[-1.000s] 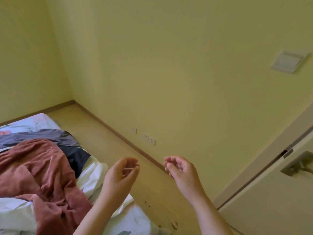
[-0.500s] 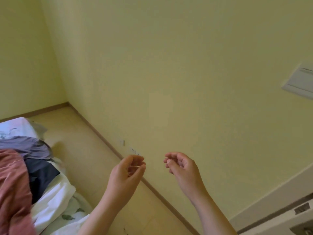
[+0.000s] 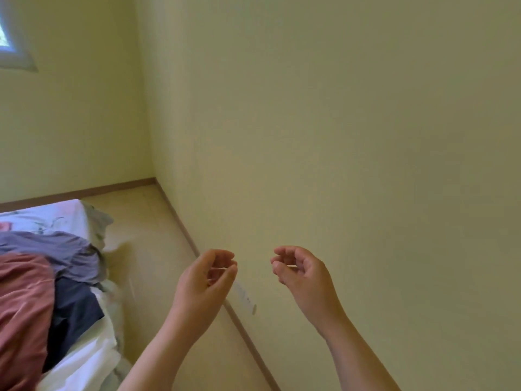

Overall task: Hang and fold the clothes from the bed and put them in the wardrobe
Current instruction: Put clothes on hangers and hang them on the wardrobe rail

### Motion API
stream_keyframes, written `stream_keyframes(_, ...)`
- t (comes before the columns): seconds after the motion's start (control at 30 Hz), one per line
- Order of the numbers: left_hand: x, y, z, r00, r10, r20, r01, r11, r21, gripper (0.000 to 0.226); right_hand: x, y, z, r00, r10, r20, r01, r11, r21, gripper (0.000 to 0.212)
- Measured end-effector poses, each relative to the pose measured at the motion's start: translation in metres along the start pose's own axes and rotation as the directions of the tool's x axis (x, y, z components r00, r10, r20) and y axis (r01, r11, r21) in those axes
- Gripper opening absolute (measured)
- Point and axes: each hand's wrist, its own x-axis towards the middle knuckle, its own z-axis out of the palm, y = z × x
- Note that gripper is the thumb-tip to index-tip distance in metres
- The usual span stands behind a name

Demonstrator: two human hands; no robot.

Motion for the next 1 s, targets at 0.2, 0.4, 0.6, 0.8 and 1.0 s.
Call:
stream_keyframes(0.2,0.075,0.005,-0.003,0.990,0.010,-0.139,-0.003,0.999,0.048,0.016,0.093,-0.009,0.019,0.988,-0.064,0.142,0.058,0.997,0.044,0.015)
stream_keyframes(0.4,0.141,0.010,-0.002,0.959,0.058,-0.278,-0.014,0.987,0.157,0.018,0.188,-0.016,0.035,0.951,-0.143,0.274,0.121,0.988,0.095,0.015)
stream_keyframes(0.6,0.189,0.006,-0.016,0.901,0.018,-0.433,0.048,0.989,0.141,0.016,0.266,-0.031,0.072,0.880,-0.193,0.435,0.150,0.980,0.131,0.015)
stream_keyframes(0.8,0.228,-0.012,-0.063,0.813,-0.038,-0.581,0.145,0.980,0.138,0.016,0.320,-0.046,0.144,0.782,-0.225,0.582,0.164,0.974,0.156,0.016)
stream_keyframes(1.0,0.263,-0.045,-0.143,0.724,-0.026,-0.689,0.190,0.968,0.163,0.015,0.366,-0.059,0.251,0.678,-0.266,0.685,0.185,0.964,0.191,0.015)
